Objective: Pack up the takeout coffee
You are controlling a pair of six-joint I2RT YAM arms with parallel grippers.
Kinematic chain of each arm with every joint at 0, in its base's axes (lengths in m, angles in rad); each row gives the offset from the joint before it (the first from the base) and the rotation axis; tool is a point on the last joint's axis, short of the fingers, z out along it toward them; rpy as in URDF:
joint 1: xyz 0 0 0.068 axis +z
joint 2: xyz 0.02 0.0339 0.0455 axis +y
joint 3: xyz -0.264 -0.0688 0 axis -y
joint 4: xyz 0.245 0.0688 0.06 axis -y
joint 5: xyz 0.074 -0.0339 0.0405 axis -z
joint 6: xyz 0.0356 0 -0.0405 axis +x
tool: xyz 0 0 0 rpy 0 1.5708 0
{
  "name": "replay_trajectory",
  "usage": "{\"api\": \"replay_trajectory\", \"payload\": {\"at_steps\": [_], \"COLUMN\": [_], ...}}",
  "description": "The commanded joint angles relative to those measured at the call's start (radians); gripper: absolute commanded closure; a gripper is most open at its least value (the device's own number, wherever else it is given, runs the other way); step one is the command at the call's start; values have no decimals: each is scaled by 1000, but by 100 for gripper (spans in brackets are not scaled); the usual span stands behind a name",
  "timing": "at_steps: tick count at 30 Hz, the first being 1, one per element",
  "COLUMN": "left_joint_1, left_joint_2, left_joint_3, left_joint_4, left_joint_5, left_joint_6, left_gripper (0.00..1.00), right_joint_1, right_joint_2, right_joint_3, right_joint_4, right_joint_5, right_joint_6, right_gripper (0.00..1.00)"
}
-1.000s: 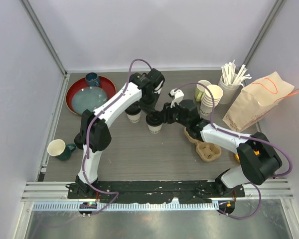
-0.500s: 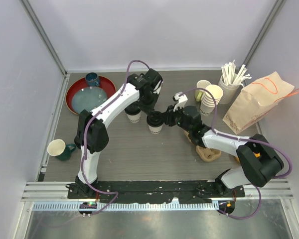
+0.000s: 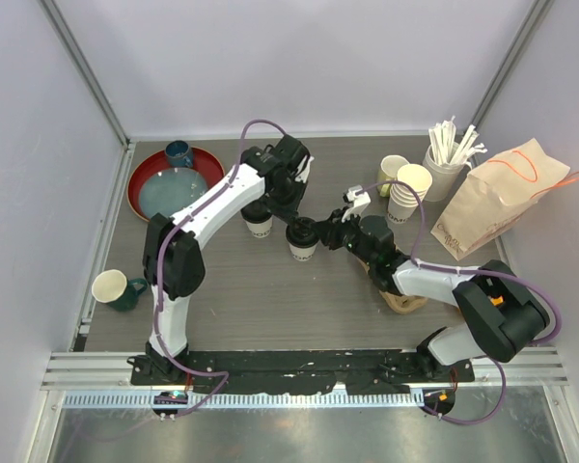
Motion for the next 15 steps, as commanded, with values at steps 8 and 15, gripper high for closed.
{"api": "replay_trajectory", "payload": {"at_steps": [8,15], "left_joint_1": [44,41], "left_joint_2": [46,15], "left_joint_3": [-289,-406], "left_joint_4": [109,201], "left_joint_5": [56,16], "left_joint_6": [-9,6], "left_gripper": [100,100], "right_joint_1": [3,9], "right_joint_2": [37,25], "right_joint_3": [-72,-66], "right_joint_4": [-314,-317], "right_joint_5": [36,36], "right_joint_6": [-26,-25], "right_gripper": [81,81]}}
